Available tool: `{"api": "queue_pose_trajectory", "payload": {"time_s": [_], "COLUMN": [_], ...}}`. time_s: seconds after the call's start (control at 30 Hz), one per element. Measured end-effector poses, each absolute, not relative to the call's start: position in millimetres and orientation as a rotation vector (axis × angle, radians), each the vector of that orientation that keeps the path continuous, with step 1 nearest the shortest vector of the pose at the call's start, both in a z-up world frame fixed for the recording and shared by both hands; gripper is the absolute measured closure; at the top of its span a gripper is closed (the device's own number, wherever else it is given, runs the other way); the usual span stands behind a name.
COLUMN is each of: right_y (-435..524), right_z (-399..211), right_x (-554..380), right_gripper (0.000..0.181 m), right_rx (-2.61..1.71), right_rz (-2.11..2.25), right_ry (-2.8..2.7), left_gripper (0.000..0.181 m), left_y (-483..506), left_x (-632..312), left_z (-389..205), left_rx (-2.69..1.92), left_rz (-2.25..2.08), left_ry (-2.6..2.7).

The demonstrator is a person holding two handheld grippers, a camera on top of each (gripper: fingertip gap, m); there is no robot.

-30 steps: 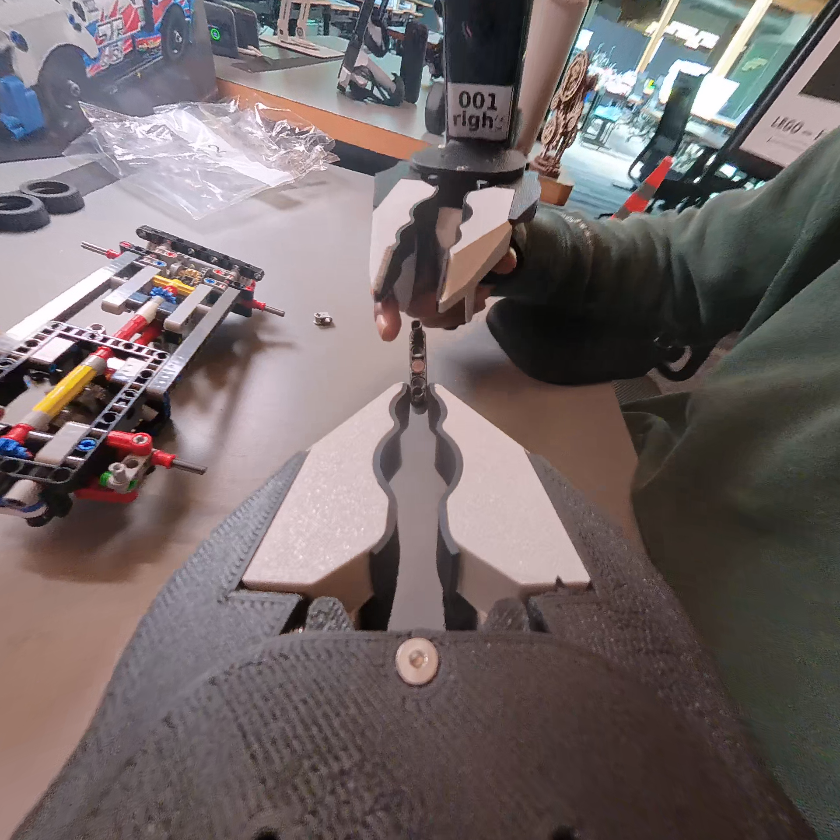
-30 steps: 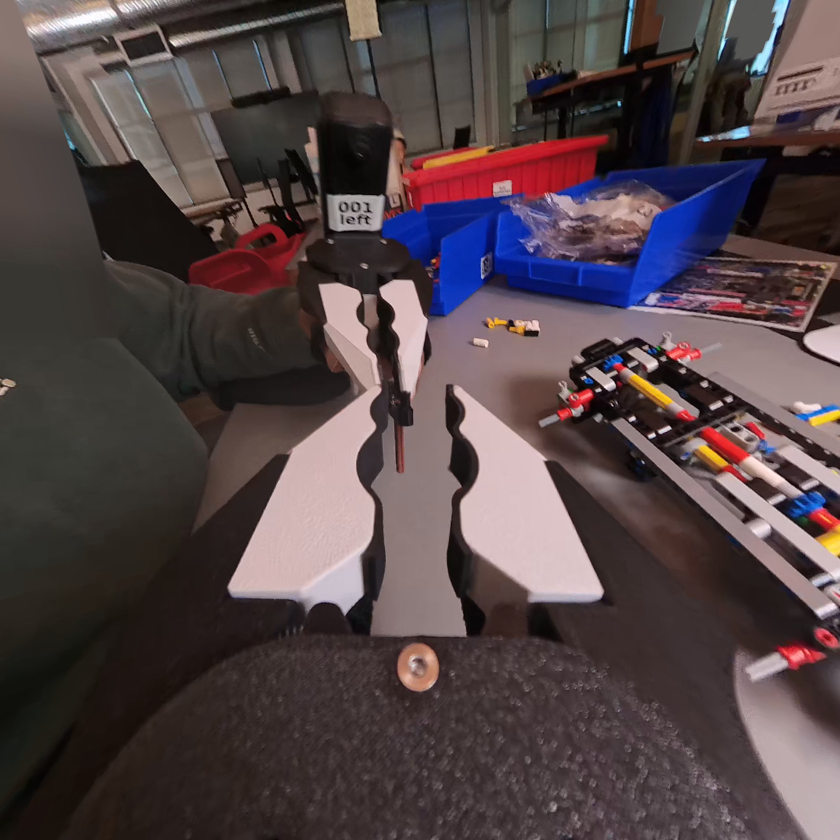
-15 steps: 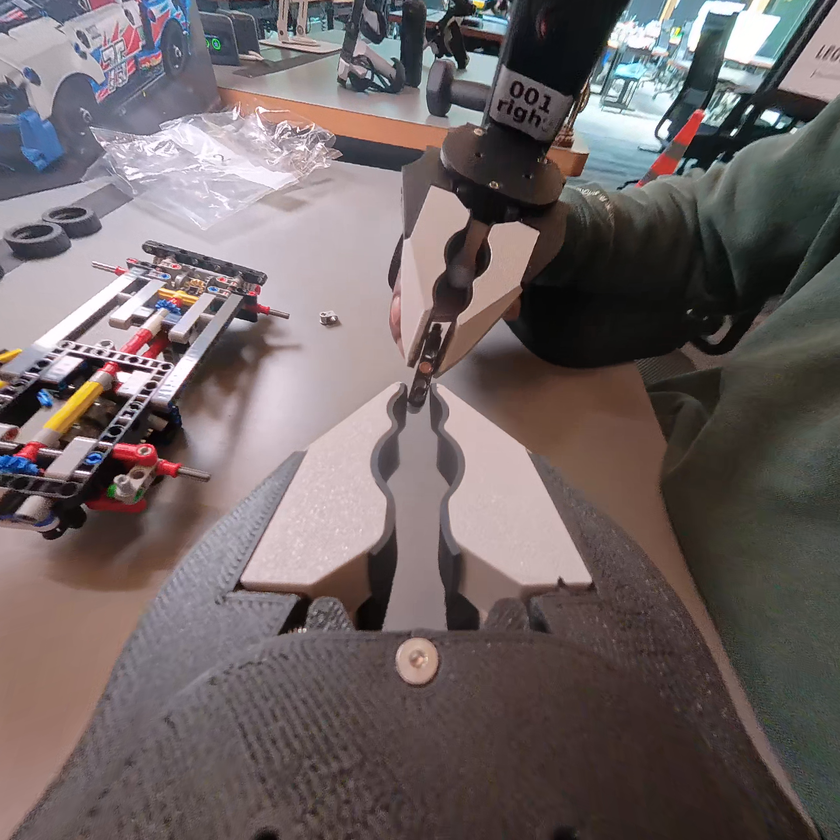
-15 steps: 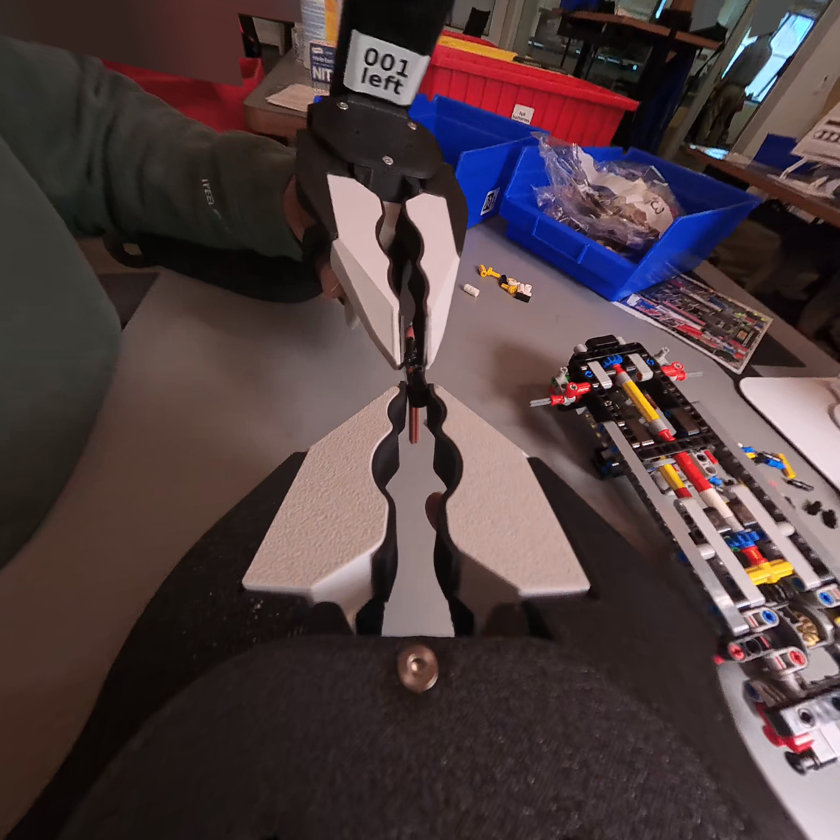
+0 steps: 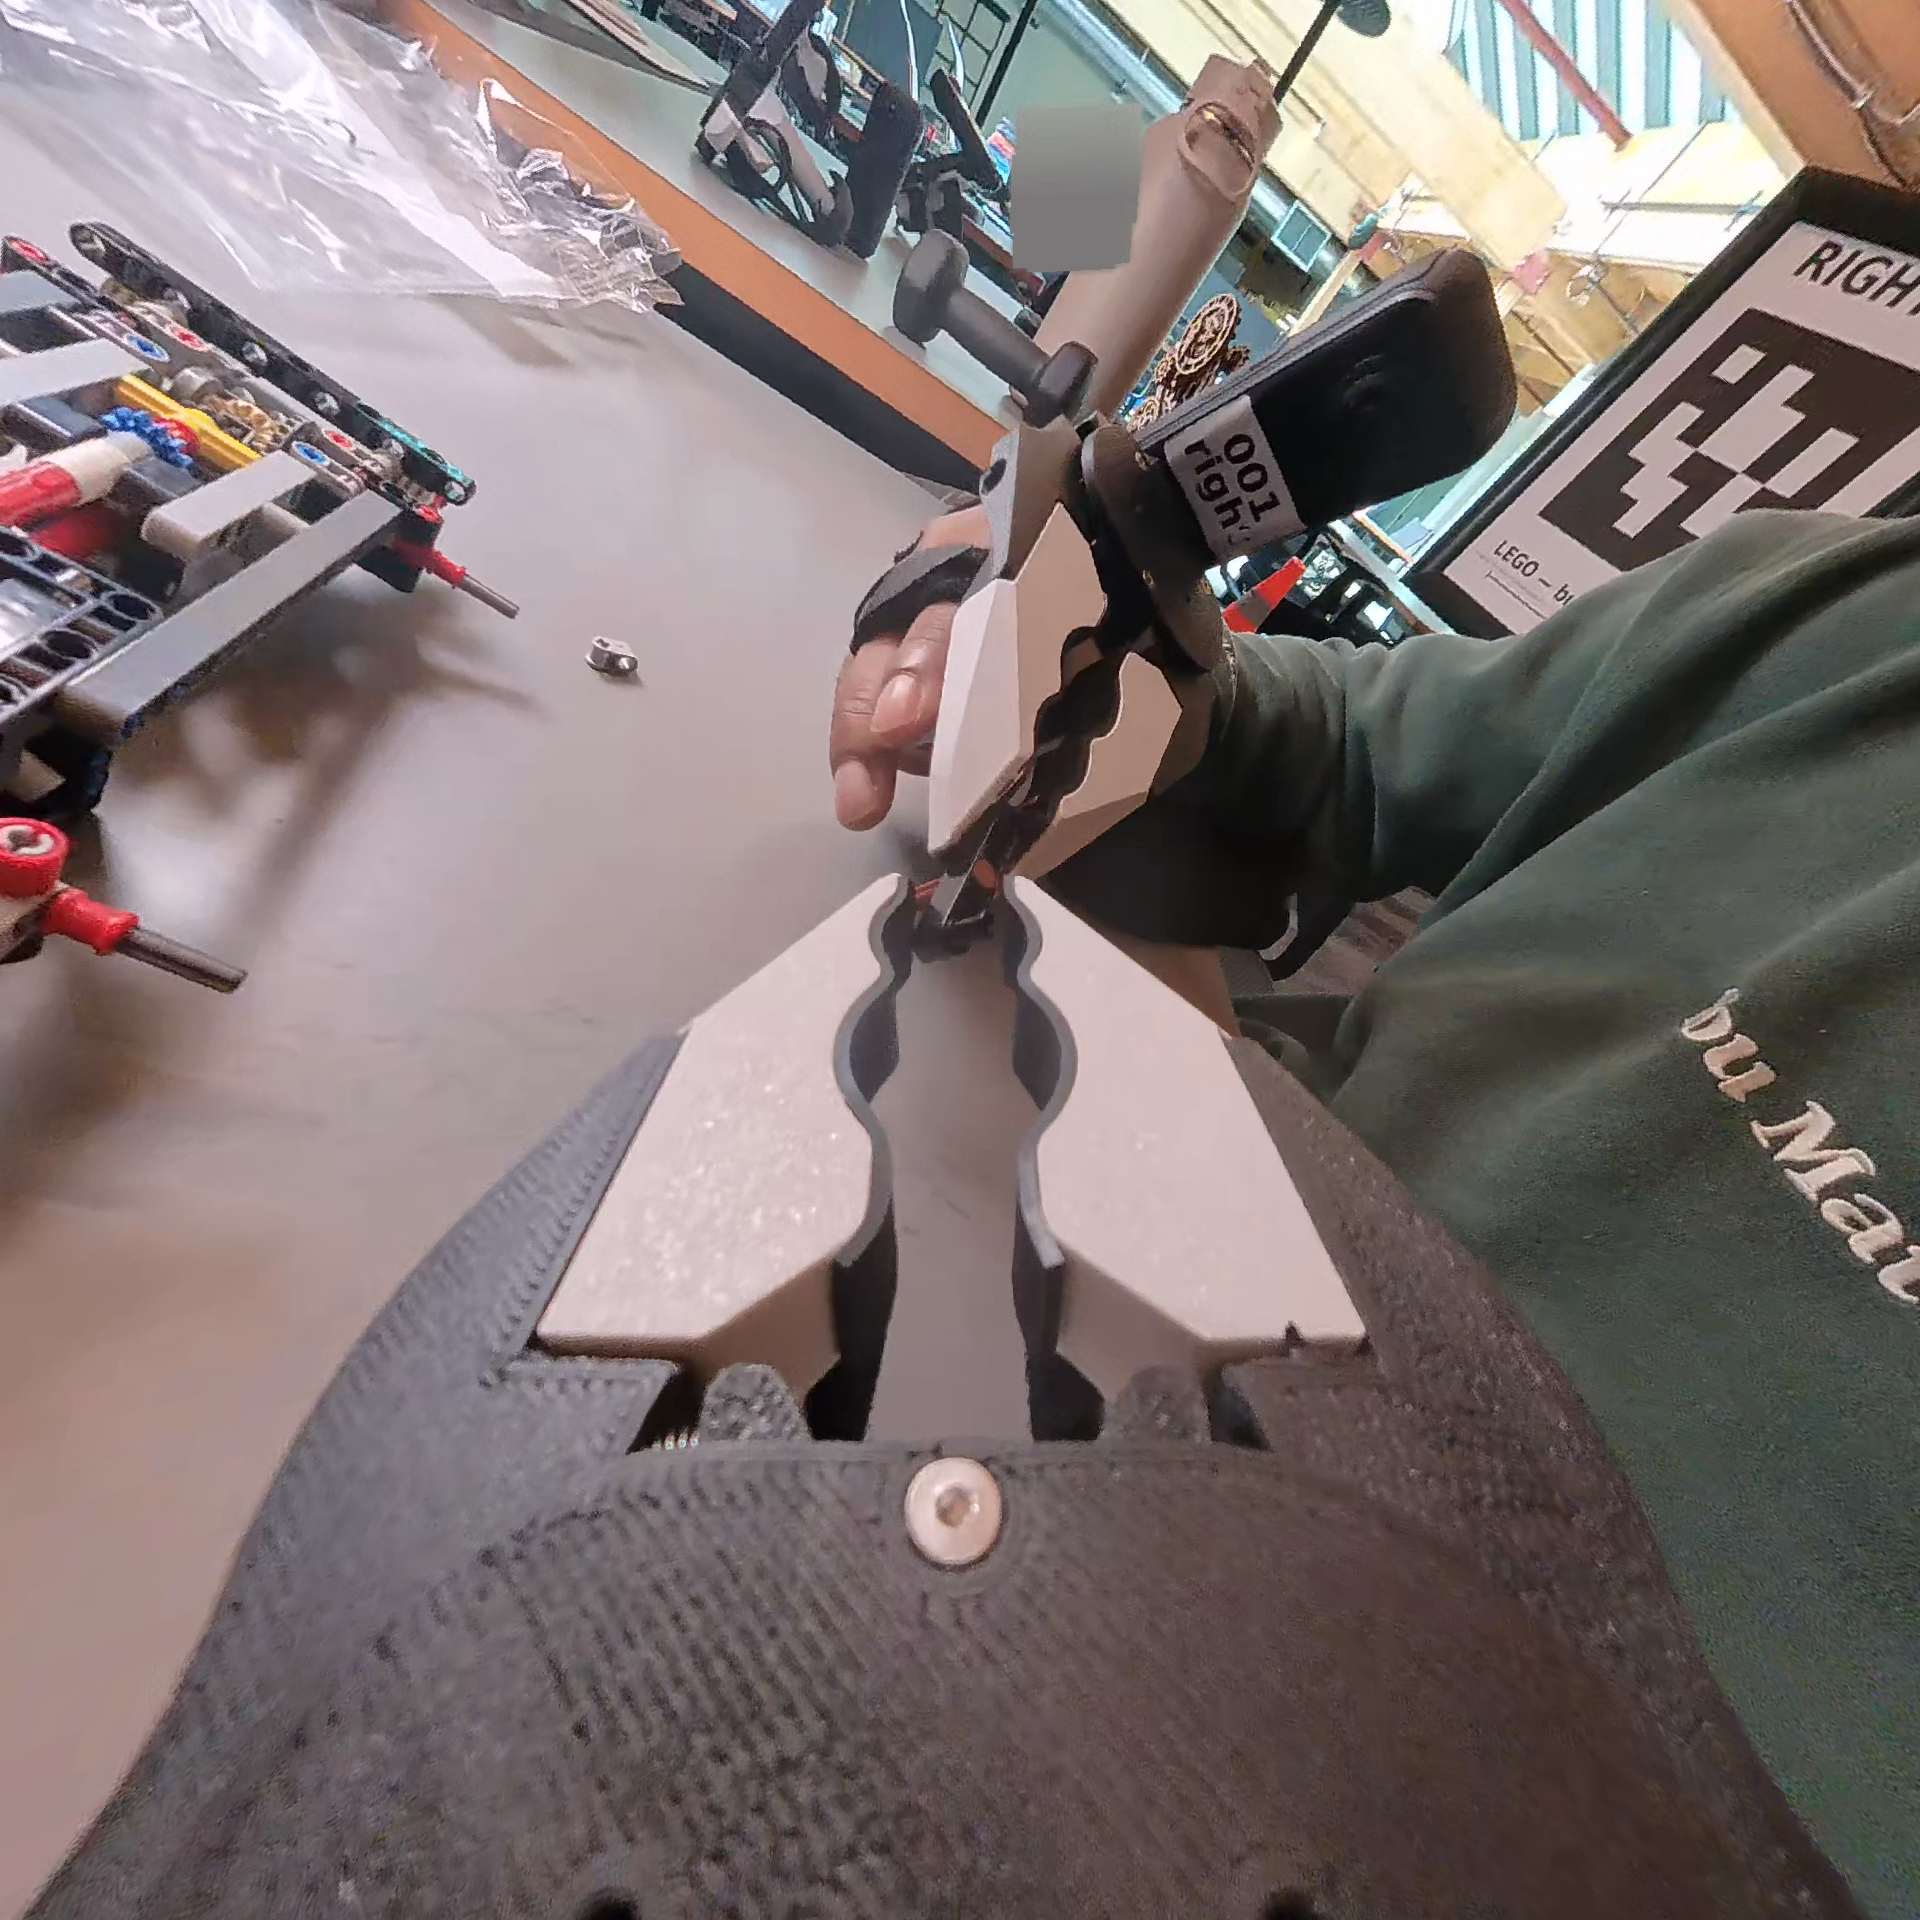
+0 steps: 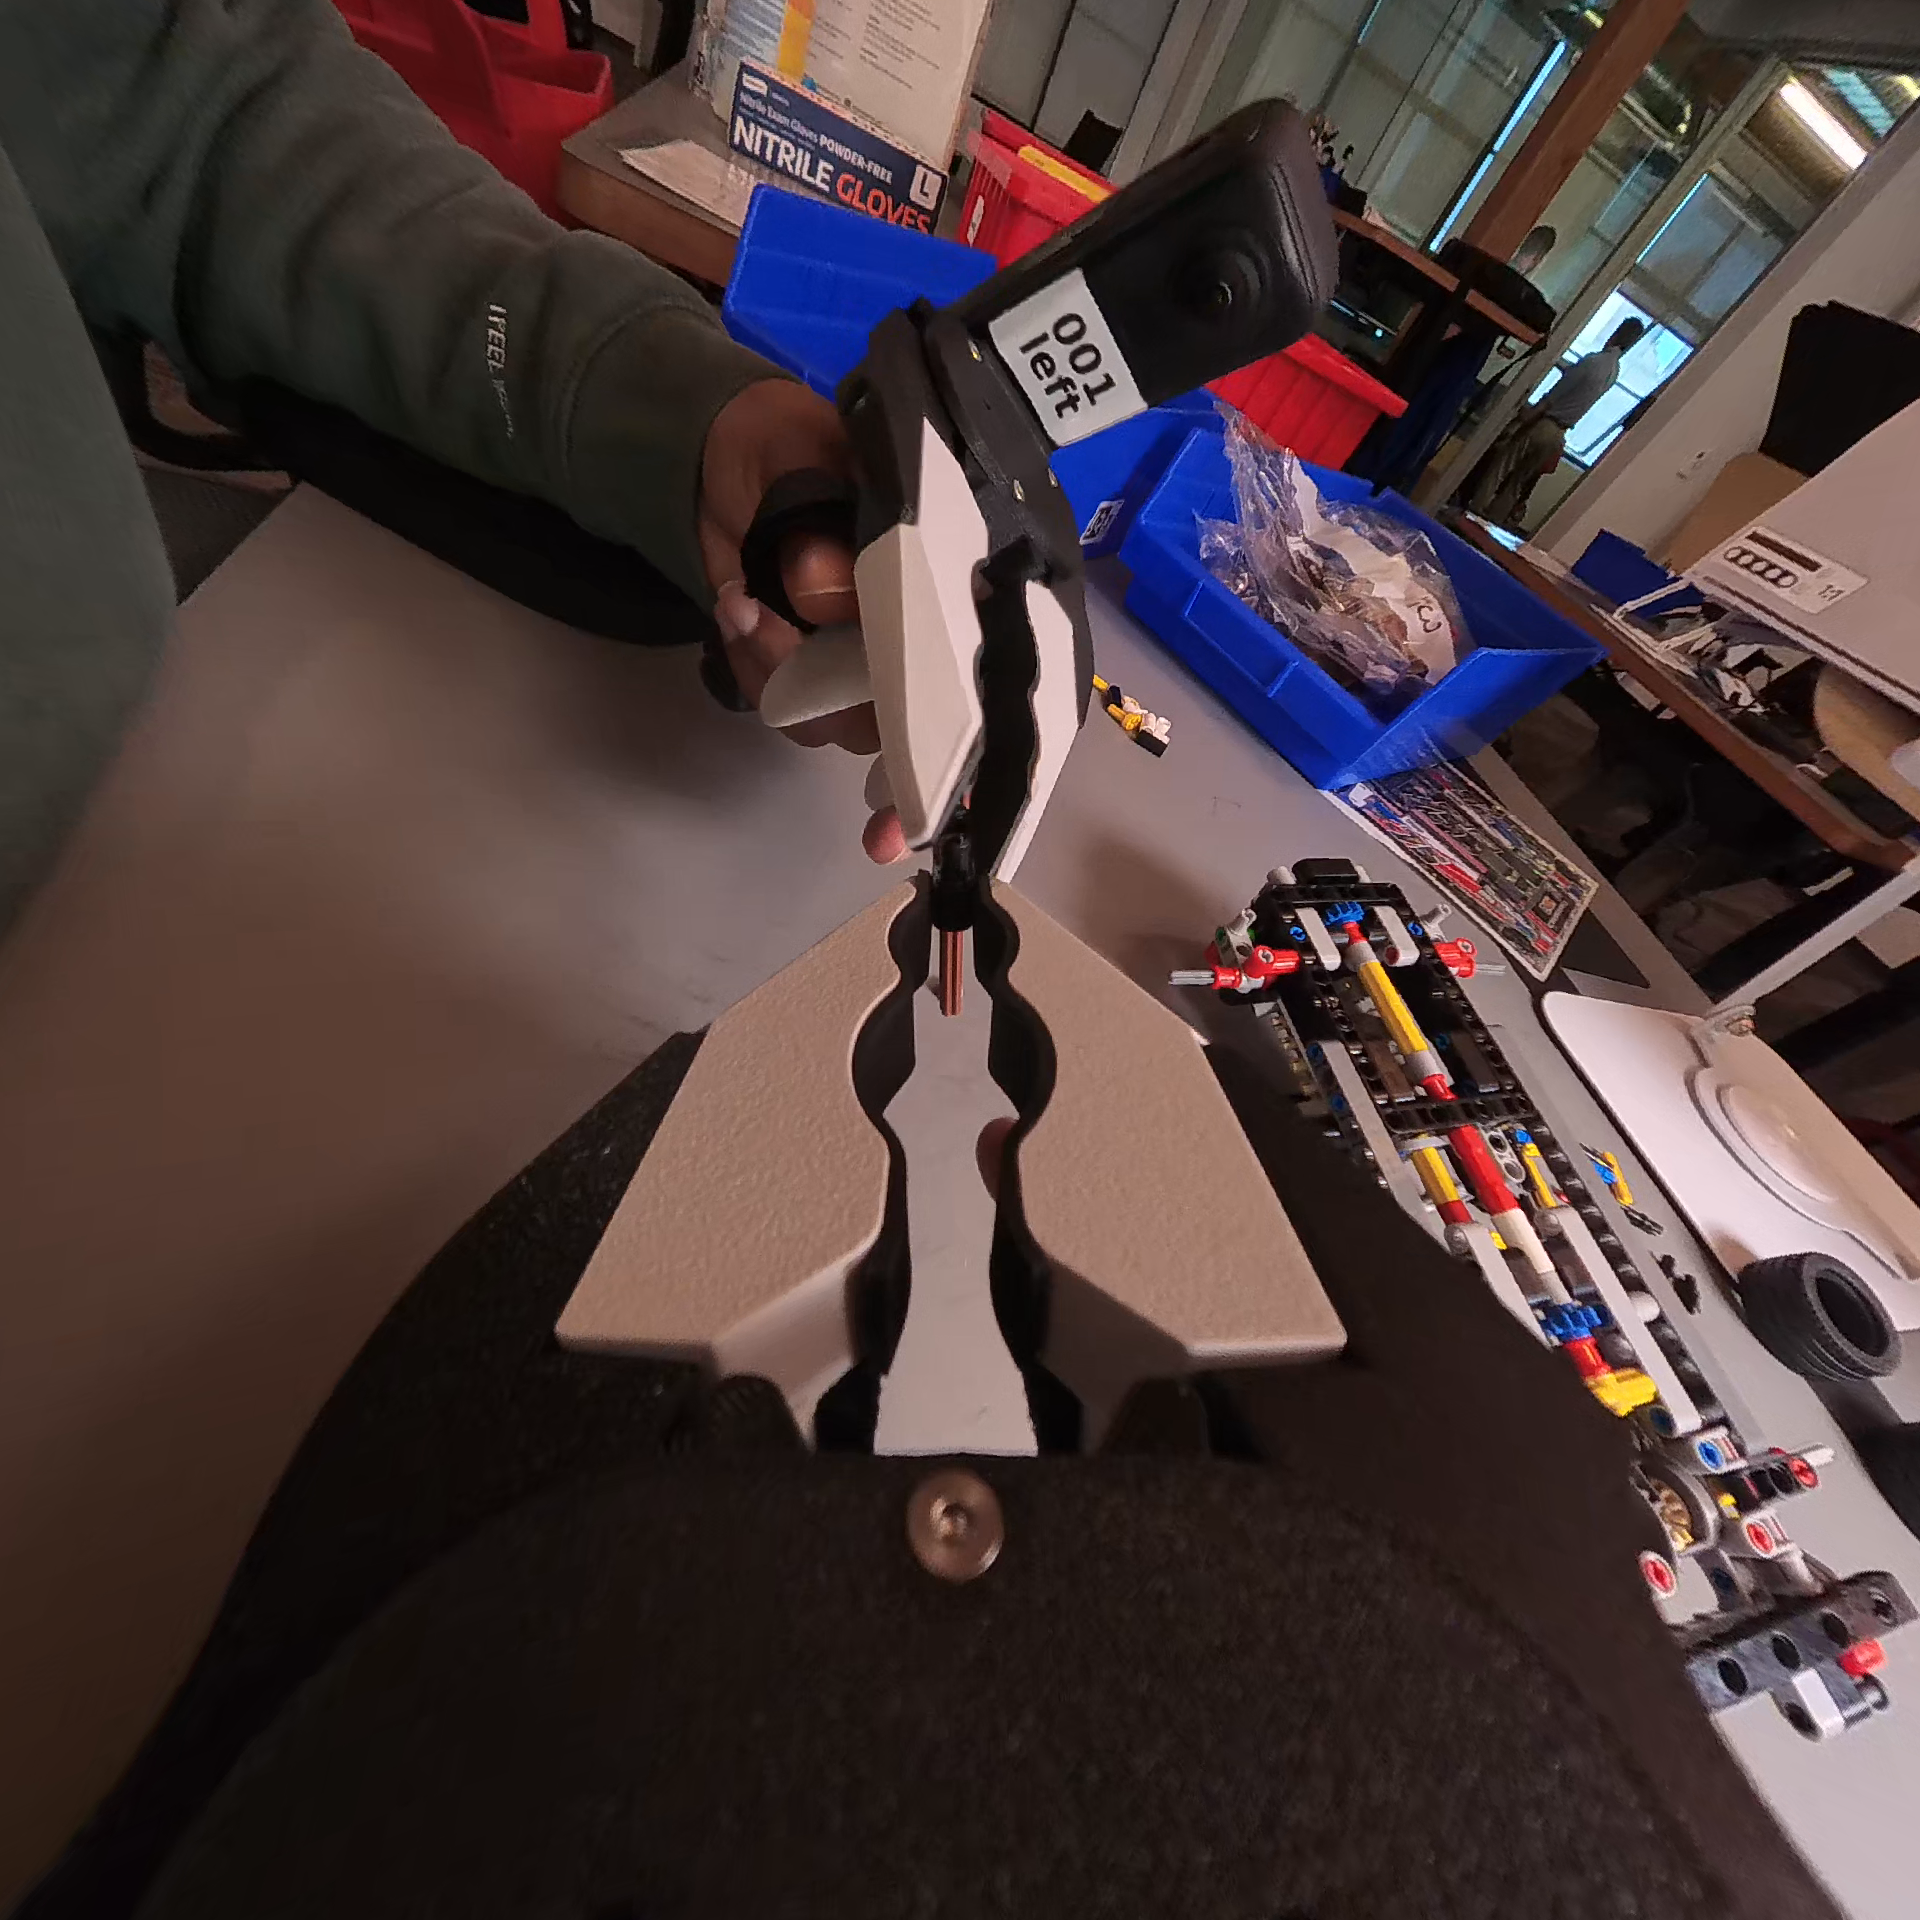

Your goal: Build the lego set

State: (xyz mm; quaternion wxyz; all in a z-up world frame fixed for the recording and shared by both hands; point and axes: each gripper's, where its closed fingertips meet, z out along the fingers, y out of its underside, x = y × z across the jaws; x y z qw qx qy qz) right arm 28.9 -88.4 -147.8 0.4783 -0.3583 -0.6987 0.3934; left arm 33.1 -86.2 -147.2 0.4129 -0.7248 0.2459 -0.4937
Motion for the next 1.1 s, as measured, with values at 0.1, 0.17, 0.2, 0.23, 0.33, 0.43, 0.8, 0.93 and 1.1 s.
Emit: {"api": "queue_pose_trajectory", "payload": {"time_s": [0.1, 0.17, 0.2, 0.23, 0.33, 0.43, 0.8, 0.93, 1.1], "right_y": [-88.2, -88.5, -88.8, -89.0, -88.6, -89.1, -87.0, -84.0, -81.1], "right_z": [-149.5, -149.9, -149.9, -149.9, -151.2, -148.9, -149.0, -147.1, -139.8], "right_x": [29.0, 29.5, 29.7, 29.8, 29.4, 29.2, 26.9, 26.3, 29.0], "right_gripper": [0.177, 0.177, 0.177, 0.177, 0.177, 0.177, 0.175, 0.173, 0.164], "right_rx": [-0.863, -0.856, -0.853, -0.848, -0.835, -0.802, -0.727, -0.829, -0.963], "right_rz": [0.934, 0.925, 0.921, 0.916, 0.892, 0.871, 0.744, 0.863, 1.063], "right_ry": [-1.713, -1.716, -1.716, -1.717, -1.722, -1.712, -1.698, -1.661, -1.61], "left_gripper": [0.167, 0.168, 0.168, 0.168, 0.169, 0.168, 0.17, 0.178, 0.179], "left_y": [-85.5, -85.8, -86.1, -86.2, -85.9, -85.9, -82.3, -81.7, -80.7], "left_x": [33.1, 33.5, 33.7, 33.8, 33.4, 33.1, 30.0, 28.1, 23.7], "left_z": [-149.0, -149.4, -149.3, -149.5, -150.6, -148.1, -145.8, -139.7, -133.4], "left_rx": [-1.833, -1.836, -1.836, -1.836, -1.837, -1.826, -1.808, -1.753, -1.682], "left_rz": [-1.261, -1.268, -1.27, -1.27, -1.249, -1.3, -1.449, -1.277, -1.04], "left_ry": [0.602, 0.599, 0.6, 0.602, 0.614, 0.579, 0.441, 0.553, 0.679]}}
